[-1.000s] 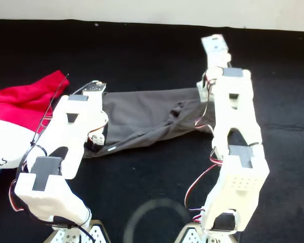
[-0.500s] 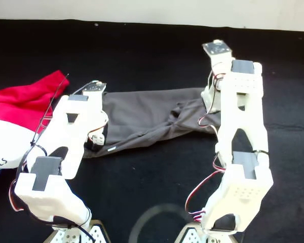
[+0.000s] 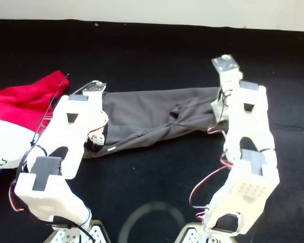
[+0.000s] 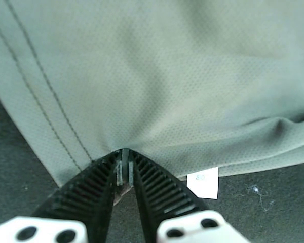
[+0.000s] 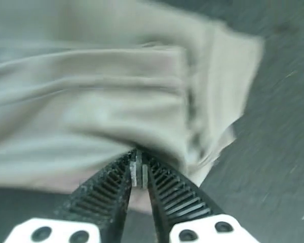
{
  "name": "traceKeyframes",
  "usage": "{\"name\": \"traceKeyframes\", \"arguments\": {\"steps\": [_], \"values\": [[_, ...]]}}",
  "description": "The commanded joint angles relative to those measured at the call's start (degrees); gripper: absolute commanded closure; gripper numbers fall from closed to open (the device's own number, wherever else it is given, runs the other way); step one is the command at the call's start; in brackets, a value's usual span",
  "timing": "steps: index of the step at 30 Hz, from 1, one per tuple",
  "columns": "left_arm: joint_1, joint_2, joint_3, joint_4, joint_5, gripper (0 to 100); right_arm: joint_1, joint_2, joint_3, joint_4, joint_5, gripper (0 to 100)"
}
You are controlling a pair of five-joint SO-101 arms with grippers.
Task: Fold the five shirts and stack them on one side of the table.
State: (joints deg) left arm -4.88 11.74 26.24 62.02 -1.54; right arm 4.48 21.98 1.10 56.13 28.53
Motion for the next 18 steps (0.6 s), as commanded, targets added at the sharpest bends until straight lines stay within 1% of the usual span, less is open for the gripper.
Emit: {"name": "traceKeyframes", "arguments": {"steps": [1,4,10,14,18], "values": [[-1.4,0.5,0.4,-1.8,0.0,99,1.4,1.1,-4.7,-4.4,0.4,99.2],[-1.4,0.5,0.4,-1.8,0.0,99,0.4,1.0,-8.4,-1.1,-2.0,99.2],[-1.4,0.5,0.4,-1.8,0.0,99,-2.3,-4.6,-17.4,12.3,-7.5,99.2],[-1.4,0.5,0.4,-1.8,0.0,99,-9.1,-8.2,-18.1,20.9,-7.5,99.2],[-1.4,0.5,0.4,-1.8,0.0,99,-16.7,-8.0,-18.0,23.4,-7.7,99.2]]}}
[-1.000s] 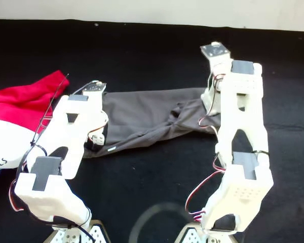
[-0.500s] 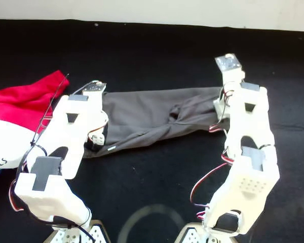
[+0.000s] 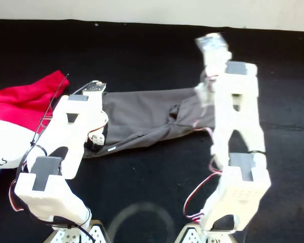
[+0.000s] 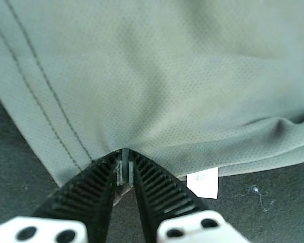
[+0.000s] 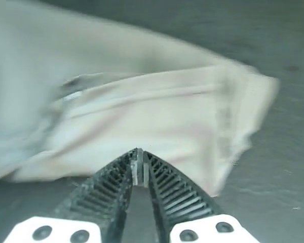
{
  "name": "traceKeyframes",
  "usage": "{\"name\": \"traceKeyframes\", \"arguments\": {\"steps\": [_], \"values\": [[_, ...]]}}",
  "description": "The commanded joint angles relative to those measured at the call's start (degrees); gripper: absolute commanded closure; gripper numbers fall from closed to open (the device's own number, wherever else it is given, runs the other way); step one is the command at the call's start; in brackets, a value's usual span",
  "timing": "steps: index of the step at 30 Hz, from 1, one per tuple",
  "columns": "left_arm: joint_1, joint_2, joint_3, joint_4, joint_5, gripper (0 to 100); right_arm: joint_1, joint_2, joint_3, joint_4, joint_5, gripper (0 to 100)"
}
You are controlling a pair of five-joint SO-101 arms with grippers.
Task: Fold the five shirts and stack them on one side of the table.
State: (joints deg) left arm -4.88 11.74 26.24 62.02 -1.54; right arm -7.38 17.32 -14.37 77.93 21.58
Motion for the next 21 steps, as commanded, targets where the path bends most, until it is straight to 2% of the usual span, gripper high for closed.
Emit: {"name": "traceKeyframes", "arguments": {"steps": [1,6,11,21], "values": [[-1.4,0.5,0.4,-1.8,0.0,99,-6.2,-2.7,-2.3,1.6,-0.9,99.2],[-1.4,0.5,0.4,-1.8,0.0,99,-10.2,3.4,-1.5,1.2,-1.0,99.2],[-1.4,0.5,0.4,-1.8,0.0,99,-10.4,7.0,-2.0,-1.5,-4.7,99.2],[-1.4,0.5,0.4,-1.8,0.0,99,-11.4,11.5,-2.0,-5.8,-4.9,99.2]]}}
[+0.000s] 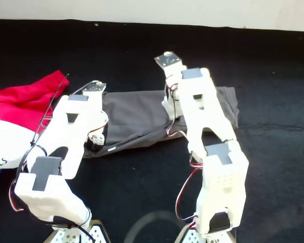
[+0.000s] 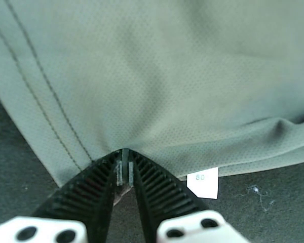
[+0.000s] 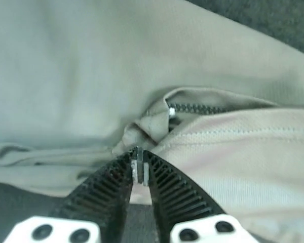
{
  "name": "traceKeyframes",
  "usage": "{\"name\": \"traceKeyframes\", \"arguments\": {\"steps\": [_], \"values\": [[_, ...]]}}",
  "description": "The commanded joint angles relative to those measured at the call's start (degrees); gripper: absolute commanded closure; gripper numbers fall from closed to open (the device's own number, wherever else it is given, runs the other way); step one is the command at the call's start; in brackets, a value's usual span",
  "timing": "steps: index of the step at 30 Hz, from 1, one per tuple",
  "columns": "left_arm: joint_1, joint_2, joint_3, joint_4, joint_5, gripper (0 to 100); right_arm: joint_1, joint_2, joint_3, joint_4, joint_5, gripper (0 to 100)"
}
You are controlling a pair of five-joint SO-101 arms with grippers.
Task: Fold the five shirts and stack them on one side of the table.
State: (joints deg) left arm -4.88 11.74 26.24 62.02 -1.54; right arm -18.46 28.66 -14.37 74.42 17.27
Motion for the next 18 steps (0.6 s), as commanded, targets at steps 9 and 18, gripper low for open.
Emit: {"name": "traceKeyframes", "arguments": {"steps": [9,18], "values": [[-1.4,0.5,0.4,-1.8,0.0,99,0.0,1.4,-2.0,-13.8,-0.7,99.2],[-1.4,0.5,0.4,-1.8,0.0,99,0.0,0.4,-4.1,-17.1,-0.7,99.2]]}}
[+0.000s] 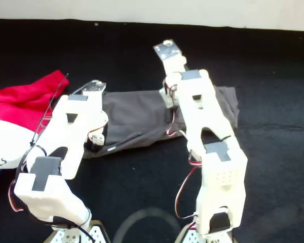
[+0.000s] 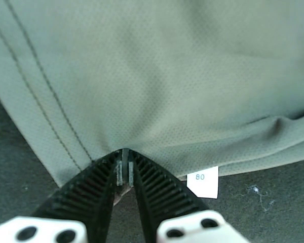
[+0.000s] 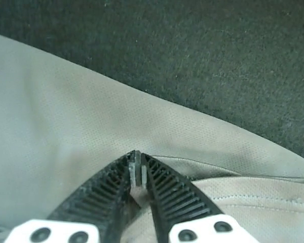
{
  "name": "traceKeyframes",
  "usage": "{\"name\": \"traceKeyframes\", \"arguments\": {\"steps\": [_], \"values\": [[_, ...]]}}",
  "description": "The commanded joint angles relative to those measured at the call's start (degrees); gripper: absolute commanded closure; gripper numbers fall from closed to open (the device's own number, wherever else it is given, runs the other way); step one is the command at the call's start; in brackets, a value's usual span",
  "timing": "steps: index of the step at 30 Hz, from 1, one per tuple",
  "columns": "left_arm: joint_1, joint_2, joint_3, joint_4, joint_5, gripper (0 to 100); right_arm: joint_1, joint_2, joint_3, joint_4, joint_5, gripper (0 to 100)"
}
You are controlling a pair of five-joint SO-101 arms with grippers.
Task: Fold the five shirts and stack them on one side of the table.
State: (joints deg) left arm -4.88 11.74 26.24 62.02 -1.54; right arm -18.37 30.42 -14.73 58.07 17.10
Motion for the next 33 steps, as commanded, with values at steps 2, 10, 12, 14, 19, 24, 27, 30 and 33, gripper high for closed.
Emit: {"name": "traceKeyframes", "arguments": {"steps": [2,10,12,14,19,24,27,30,33], "values": [[-1.4,0.5,0.4,-1.8,0.0,99,0.0,-1.6,-3.8,0.0,-0.5,99.2],[-1.4,0.5,0.3,-1.8,0.0,99,-1.3,-1.4,-9.3,17.1,-0.4,99.2],[-1.4,0.5,0.3,-1.8,0.0,99,-1.2,-1.3,-9.1,15.9,-0.4,99.2],[-1.4,0.5,0.3,-1.8,0.0,99,-1.0,-0.7,-8.9,13.7,-0.4,99.2],[-1.4,0.5,0.3,-1.8,0.0,99,-0.2,5.0,-9.2,11.4,-0.3,99.2],[-1.4,0.5,0.3,-1.8,0.0,99,0.7,8.9,-12.7,10.9,-0.2,99.2],[-1.4,0.5,0.3,-1.8,0.0,99,1.5,11.6,-17.8,8.6,-0.4,99.2],[-1.4,0.5,0.3,-1.8,0.0,99,2.0,14.5,-22.2,6.6,-0.4,99.2],[-1.4,0.5,0.3,-1.8,0.0,99,2.1,17.0,-25.9,7.4,-0.4,99.2]]}}
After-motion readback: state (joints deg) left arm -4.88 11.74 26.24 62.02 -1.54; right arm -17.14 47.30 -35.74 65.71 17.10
